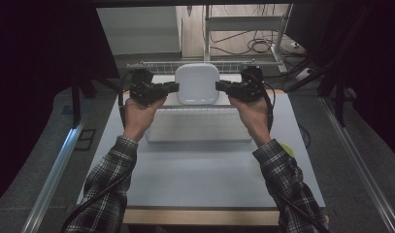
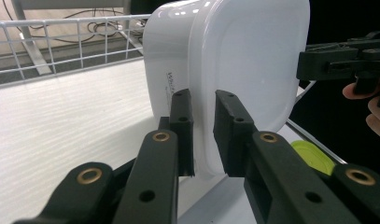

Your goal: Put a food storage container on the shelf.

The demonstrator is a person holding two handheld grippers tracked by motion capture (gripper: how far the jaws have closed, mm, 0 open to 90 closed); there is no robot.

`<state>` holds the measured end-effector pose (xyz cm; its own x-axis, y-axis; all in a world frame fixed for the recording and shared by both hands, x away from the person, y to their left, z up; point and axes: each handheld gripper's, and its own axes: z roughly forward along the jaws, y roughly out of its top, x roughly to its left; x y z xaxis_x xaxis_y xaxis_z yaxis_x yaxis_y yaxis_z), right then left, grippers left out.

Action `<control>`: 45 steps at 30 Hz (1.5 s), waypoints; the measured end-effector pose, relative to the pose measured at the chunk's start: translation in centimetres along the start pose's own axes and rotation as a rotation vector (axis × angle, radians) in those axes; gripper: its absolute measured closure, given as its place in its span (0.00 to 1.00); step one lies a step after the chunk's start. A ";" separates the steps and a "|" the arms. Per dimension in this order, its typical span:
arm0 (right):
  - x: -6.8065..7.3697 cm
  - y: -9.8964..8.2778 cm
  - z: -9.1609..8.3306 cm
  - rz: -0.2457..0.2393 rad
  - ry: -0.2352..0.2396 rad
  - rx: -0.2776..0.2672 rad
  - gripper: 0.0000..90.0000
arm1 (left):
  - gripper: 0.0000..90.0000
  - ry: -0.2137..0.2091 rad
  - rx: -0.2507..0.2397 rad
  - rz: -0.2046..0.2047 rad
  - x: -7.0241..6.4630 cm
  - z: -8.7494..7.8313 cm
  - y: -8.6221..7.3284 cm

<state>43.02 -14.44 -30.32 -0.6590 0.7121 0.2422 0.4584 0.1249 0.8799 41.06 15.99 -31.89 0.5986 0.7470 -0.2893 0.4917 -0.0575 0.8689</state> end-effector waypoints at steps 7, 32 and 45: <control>-0.2 0.0 0.3 -0.005 0.006 0.001 0.84 | 0.80 -0.006 -0.037 0.021 0.1 0.2 -0.1; -0.8 0.2 2.3 -0.039 -0.054 0.001 0.70 | 0.56 0.058 -0.052 0.068 0.6 2.2 0.4; -0.5 0.7 2.7 -0.053 -0.070 -0.002 0.69 | 0.49 0.151 -0.054 0.092 1.3 3.0 1.3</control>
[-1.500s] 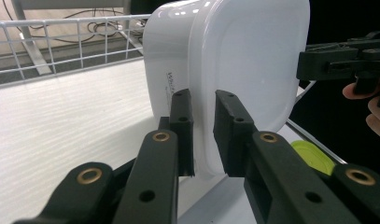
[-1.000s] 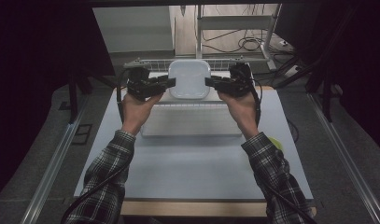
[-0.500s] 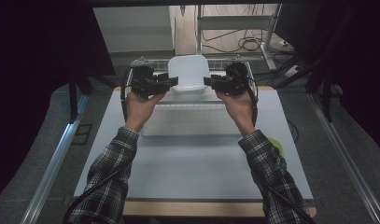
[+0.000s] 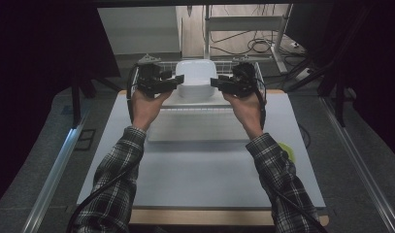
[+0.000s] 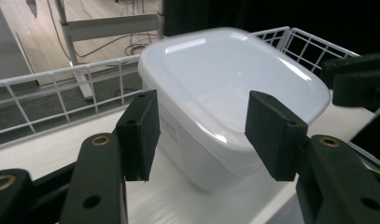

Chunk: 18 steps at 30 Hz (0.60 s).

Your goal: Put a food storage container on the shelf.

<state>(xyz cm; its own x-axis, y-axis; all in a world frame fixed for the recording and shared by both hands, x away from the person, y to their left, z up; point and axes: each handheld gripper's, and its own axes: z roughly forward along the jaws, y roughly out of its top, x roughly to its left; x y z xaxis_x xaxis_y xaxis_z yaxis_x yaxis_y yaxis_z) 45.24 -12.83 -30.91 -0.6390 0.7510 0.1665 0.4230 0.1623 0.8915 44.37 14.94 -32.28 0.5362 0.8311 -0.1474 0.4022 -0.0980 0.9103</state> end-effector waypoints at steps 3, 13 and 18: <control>0.0 -0.3 0.3 0.001 0.000 0.007 0.69 | 0.44 0.008 -0.001 -0.004 0.3 0.4 0.2; 0.2 -0.7 -0.1 -0.010 0.017 -0.004 0.62 | 0.38 -0.016 -0.007 0.029 0.1 -1.0 -0.1; 0.5 -1.3 -0.7 -0.043 0.013 -0.012 0.55 | 0.33 -0.061 -0.019 0.030 -0.2 -2.0 -0.8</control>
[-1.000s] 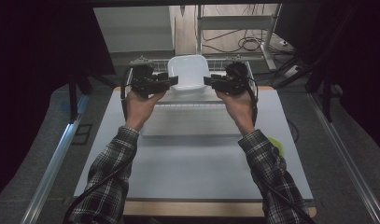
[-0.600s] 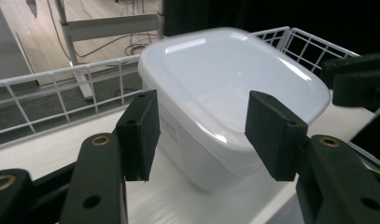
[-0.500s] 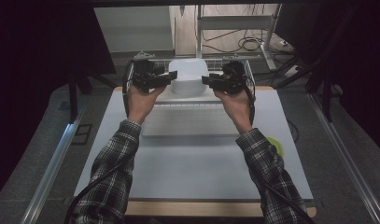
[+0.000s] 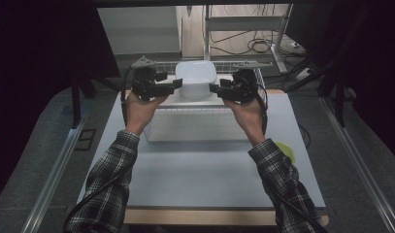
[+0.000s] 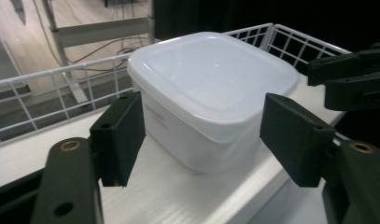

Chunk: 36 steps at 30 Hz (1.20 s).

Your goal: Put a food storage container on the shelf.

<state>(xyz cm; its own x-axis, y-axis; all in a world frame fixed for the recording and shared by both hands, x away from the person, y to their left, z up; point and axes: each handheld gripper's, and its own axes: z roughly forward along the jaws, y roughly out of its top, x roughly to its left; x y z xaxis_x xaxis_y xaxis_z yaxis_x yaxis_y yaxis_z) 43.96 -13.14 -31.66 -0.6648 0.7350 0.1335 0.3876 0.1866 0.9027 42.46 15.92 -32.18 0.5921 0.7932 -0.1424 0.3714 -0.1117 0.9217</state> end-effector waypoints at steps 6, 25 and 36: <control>0.3 -0.7 -0.4 -0.031 0.013 -0.001 0.46 | 0.26 -0.042 -0.002 0.020 -0.7 -1.2 -0.8; 2.0 -4.0 -2.4 -0.113 0.045 0.023 0.26 | 0.07 -0.065 0.013 0.096 -3.3 -3.9 -5.9; 2.9 -6.0 -3.4 -0.143 0.082 0.032 0.14 | 0.07 -0.071 -0.009 0.164 -4.9 -5.3 -8.2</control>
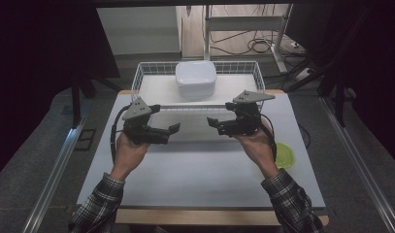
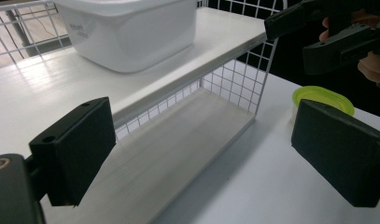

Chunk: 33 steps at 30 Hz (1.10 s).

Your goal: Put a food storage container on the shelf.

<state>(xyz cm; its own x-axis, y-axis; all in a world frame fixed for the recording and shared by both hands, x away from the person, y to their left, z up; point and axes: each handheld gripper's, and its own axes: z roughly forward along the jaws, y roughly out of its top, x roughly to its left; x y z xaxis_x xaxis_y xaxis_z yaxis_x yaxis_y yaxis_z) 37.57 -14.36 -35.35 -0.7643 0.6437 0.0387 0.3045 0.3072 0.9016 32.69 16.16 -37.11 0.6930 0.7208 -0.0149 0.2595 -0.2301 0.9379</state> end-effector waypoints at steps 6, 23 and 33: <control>0.6 -1.3 -0.5 -0.033 -0.003 0.010 0.10 | 0.06 -0.026 0.013 0.006 -1.0 -0.2 -1.4; 0.9 -5.9 -2.3 -0.031 0.001 0.031 0.02 | 0.05 -0.027 0.013 -0.001 -2.9 -1.3 -5.0; 0.9 -7.8 -3.1 -0.003 0.013 0.036 0.01 | 0.05 0.003 0.057 0.006 -3.6 -1.5 -7.2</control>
<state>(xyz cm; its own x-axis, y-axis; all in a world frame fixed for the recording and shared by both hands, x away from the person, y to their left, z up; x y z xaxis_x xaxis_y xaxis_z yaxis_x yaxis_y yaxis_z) 32.79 -18.38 -40.97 -0.7727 0.6334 0.0419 0.3221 0.3344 0.8857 27.31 16.21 -43.28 0.6927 0.7211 -0.0082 0.2930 -0.2710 0.9169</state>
